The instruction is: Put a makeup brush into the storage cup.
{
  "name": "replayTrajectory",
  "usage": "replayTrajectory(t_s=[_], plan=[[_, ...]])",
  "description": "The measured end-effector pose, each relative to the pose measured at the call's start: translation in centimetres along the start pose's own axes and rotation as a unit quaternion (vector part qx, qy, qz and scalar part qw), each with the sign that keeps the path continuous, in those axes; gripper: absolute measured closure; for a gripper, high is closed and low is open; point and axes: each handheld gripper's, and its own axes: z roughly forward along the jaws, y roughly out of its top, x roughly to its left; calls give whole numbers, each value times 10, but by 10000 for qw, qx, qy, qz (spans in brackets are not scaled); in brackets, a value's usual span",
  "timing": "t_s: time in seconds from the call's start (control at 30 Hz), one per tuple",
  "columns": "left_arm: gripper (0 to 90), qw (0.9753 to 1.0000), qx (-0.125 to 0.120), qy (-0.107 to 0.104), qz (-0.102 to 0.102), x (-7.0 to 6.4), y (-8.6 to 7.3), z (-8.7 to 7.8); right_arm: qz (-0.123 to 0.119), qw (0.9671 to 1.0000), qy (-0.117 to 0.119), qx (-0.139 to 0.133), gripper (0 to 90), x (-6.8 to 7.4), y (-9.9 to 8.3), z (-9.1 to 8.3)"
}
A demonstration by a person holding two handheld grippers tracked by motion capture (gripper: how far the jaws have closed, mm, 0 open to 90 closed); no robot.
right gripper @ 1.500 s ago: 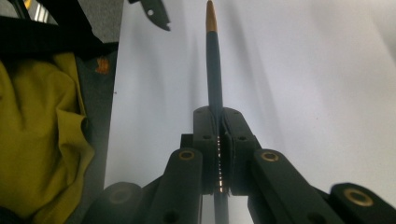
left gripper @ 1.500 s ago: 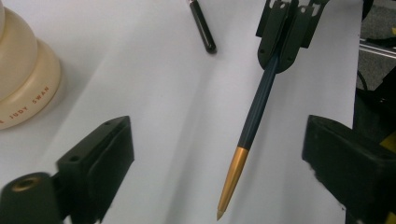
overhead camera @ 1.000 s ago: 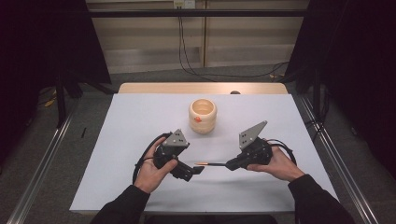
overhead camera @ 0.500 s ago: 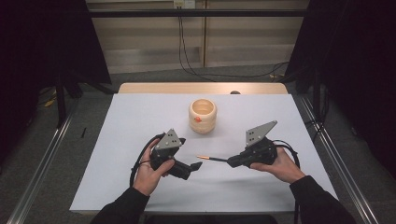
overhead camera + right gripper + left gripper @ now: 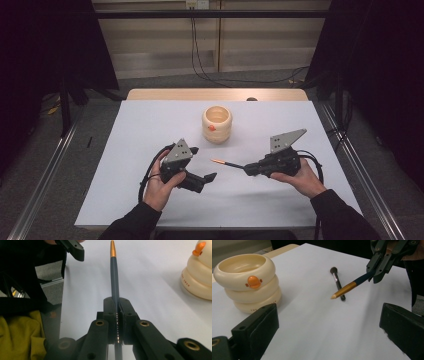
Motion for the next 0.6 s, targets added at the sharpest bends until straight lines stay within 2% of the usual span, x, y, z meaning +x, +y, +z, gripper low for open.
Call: replayTrajectory(t_s=[0.47,0.5,0.53,0.6], plan=[[27,9999,-156,-4,-9,-3,2,-1,58,9980,153,-615,858,3,0,0],[29,9998,-191,-28,-28,-3,2,0,32,9975,116,-696,858,4,1,-1],[29,9998,-176,58,-40,-4,2,0,32,9975,116,-696,858,4,1,-1],[31,9998,-202,54,19,-6,3,0,9,9969,77,-781,858,4,2,-2]])
